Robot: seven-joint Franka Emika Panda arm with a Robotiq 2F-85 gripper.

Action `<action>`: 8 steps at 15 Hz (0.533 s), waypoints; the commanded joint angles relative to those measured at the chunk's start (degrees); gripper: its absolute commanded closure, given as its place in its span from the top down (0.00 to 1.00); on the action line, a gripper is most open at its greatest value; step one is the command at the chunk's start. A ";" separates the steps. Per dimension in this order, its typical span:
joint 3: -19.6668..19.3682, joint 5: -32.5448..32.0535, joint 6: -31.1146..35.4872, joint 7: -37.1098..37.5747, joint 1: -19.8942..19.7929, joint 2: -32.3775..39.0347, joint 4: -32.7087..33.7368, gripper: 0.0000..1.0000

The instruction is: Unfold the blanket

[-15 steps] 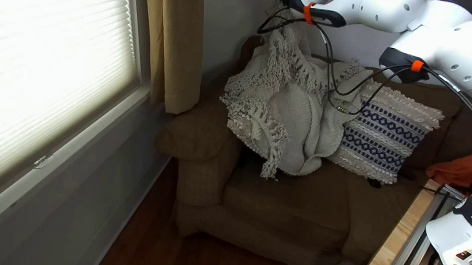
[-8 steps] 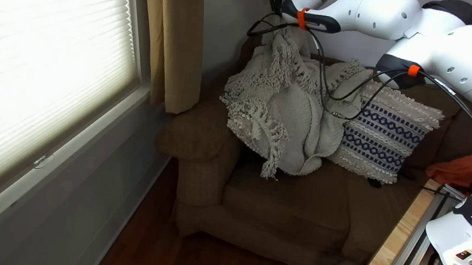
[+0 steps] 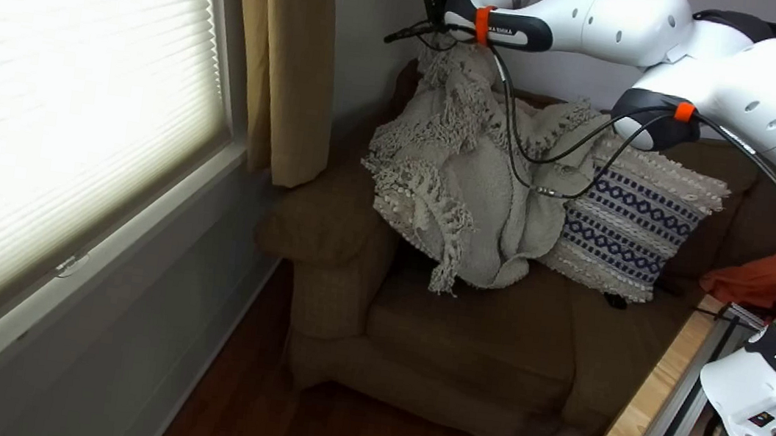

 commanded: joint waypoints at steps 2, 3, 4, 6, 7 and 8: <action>4.07 0.45 -4.91 -11.76 -1.54 -2.38 0.85 0.58; 6.43 0.53 -6.72 -17.44 -2.23 -3.65 0.86 0.65; 10.77 -2.13 -8.37 -21.20 -3.59 -4.70 1.86 0.74; 17.54 -2.02 -11.35 -29.89 -5.42 -7.35 1.71 0.89; 22.52 -4.02 -15.39 -33.50 -8.75 -6.54 7.11 0.96; 26.35 -4.62 -17.64 -37.65 -9.94 -7.63 7.45 0.99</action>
